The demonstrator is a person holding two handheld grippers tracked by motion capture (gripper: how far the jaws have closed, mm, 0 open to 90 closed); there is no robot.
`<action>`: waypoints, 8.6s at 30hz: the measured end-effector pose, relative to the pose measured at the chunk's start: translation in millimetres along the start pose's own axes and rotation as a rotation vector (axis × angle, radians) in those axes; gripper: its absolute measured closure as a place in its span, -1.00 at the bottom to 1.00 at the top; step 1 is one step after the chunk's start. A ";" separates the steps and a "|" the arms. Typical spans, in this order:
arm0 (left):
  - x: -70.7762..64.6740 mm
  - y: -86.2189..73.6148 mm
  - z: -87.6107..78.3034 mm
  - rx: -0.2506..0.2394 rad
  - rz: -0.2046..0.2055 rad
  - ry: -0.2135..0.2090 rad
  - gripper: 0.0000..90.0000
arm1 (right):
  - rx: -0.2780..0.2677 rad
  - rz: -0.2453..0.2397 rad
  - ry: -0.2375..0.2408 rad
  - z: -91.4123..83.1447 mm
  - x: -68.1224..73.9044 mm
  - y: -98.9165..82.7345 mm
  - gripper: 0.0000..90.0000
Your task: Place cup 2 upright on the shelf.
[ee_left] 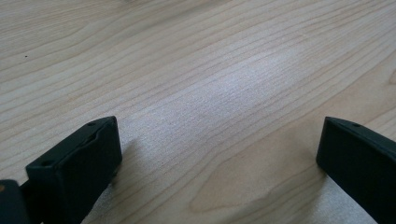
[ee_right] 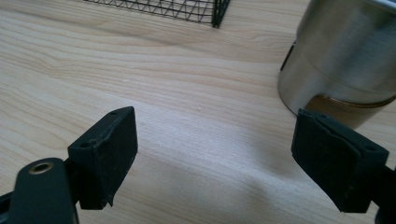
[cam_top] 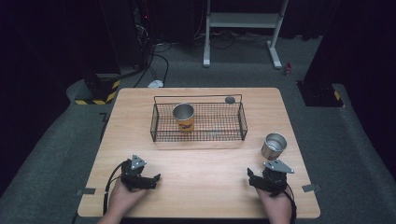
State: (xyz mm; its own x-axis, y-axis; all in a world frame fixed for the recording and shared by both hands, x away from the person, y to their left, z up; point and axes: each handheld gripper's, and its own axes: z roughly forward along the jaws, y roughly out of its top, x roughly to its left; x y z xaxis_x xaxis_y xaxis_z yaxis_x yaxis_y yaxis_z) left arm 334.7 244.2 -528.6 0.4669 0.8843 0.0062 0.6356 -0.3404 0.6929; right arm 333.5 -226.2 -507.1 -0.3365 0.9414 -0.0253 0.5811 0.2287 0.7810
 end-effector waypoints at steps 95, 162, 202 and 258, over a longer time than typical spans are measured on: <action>-3.0 -5.3 -2.9 -0.021 0.005 -0.002 -0.98 | -0.076 0.079 -0.074 32.0 -52.1 45.5 -0.60; -1.8 -0.9 2.0 -0.029 0.005 -0.001 -0.98 | -0.227 0.012 0.009 7.6 38.7 143.7 -0.59; -1.7 -2.3 0.7 -0.031 0.023 -0.023 -0.97 | -0.159 -0.007 -0.012 89.3 59.1 211.8 -0.59; -0.4 -3.6 -0.5 -0.035 0.019 -0.028 -0.94 | 0.143 -0.018 0.014 156.6 70.8 183.5 -0.60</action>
State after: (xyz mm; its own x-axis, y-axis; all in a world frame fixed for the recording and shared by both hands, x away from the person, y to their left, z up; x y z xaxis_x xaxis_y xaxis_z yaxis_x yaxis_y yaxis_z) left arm 331.9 245.2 -530.7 0.4958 0.8685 0.0000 0.6046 -0.3451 0.7179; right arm 532.4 -78.8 -463.2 -0.3579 0.9333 -0.0290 0.6741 0.2797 0.6837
